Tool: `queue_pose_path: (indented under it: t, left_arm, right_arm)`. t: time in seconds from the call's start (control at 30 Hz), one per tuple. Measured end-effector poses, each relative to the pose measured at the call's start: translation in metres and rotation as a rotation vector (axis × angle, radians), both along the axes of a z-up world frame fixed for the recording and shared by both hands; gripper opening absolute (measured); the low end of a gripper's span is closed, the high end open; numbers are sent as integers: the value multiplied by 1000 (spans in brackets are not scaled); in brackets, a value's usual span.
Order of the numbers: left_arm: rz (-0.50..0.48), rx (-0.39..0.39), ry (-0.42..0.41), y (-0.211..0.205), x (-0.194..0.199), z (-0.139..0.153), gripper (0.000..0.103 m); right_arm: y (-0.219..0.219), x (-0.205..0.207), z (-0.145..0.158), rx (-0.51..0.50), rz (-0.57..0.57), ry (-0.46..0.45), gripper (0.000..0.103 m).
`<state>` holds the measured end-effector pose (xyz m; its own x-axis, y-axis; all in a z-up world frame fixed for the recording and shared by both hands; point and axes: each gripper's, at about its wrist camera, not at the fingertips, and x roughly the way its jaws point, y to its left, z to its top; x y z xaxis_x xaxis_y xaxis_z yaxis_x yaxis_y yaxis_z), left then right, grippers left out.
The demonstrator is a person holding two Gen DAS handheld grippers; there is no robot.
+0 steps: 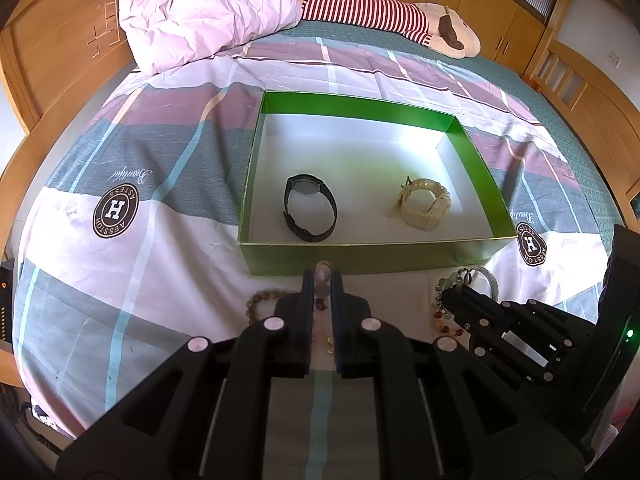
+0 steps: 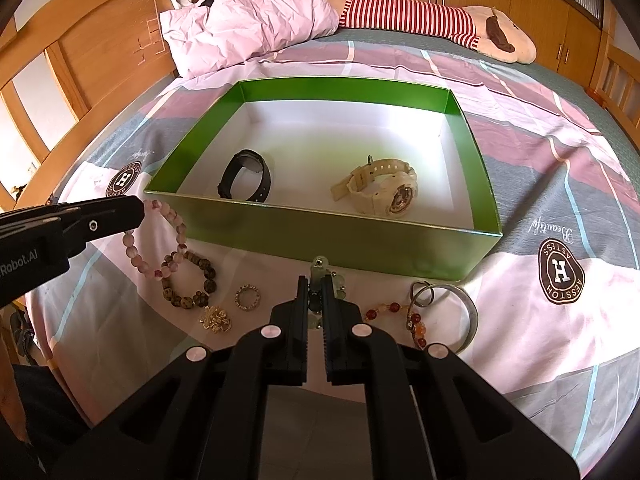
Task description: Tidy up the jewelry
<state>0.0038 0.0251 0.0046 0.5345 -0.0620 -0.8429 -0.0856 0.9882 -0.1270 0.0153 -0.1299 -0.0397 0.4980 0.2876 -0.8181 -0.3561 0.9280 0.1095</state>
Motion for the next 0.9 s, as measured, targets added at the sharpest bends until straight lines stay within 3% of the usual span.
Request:
queue_pose_path:
  t: [0.33,0.7,0.9]
  left_arm:
    - [4,-4,-6,1,0,1,8]
    - [23,-3,-136,8,-3,33,8]
    - [-6,-97,-144,25,8,47,8]
  right_arm:
    - [-3,1,6,13,-11,-13,6]
    - [-16,-2,47,89,-39,-139,6]
    - [-22,4,62,135,-55,-155,6]
